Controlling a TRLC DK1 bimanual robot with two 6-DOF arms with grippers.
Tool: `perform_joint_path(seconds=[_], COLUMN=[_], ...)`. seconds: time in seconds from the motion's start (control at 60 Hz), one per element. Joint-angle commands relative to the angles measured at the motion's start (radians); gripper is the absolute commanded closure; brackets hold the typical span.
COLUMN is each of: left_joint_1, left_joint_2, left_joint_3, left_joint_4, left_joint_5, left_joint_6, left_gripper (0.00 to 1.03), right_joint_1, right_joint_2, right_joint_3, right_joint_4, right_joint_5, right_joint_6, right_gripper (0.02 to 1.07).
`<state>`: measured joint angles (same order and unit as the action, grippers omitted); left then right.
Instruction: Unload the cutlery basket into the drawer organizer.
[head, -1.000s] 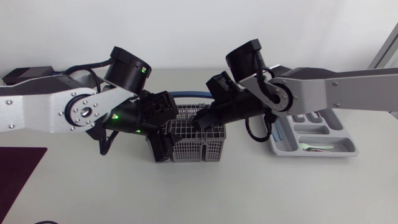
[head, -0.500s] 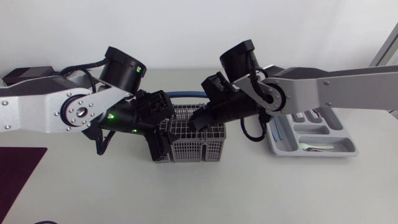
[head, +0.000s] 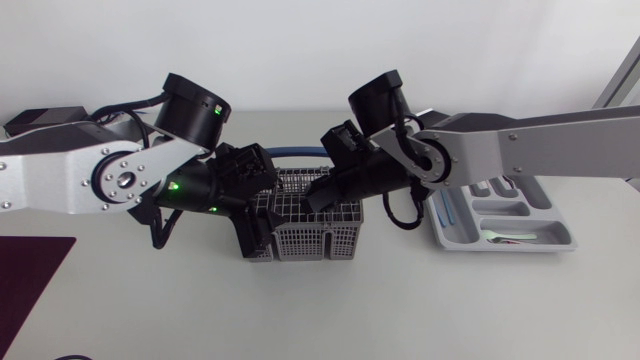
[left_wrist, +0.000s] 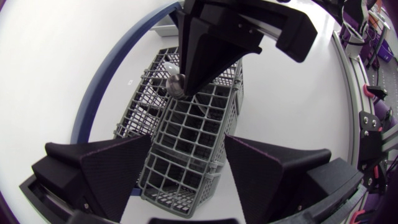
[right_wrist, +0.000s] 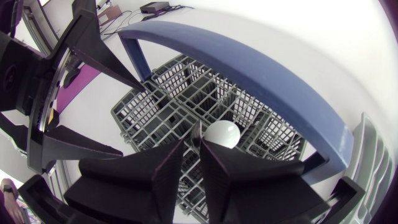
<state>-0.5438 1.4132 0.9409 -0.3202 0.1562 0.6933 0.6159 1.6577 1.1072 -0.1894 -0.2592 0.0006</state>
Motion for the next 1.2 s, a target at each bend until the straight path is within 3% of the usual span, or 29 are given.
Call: perform_joint_path(seconds=[0.0,0.283,0.9,1.05,1.183], left_joint_1=[0.010,0.010,0.008,0.008,0.008], left_joint_2=[-0.020,-0.022,-0.019,-0.016,-0.016], left_joint_3=[-0.034,-0.037,-0.036,-0.040,-0.042], left_joint_4=[0.004,0.004,0.015,0.018,0.021], left_joint_5=[0.011,0.013,0.013,0.013,0.013], left_joint_6=[0.026,0.029,0.026,0.025,0.023], left_gripper=[0.08,0.08,0.08,0.08,0.08], right_joint_1=[0.010,0.019,0.025,0.016,-0.019], right_joint_2=[0.020,0.019,-0.093,-0.121,-0.125], right_joint_3=[0.025,0.011,-0.060,-0.078,-0.078], right_joint_4=[0.016,0.036,0.064,0.082,0.085], right_joint_5=[0.011,0.026,0.041,0.017,-0.071], right_joint_6=[0.024,0.016,0.010,0.026,0.055], right_gripper=[0.90,1.01,1.01,1.01,1.01])
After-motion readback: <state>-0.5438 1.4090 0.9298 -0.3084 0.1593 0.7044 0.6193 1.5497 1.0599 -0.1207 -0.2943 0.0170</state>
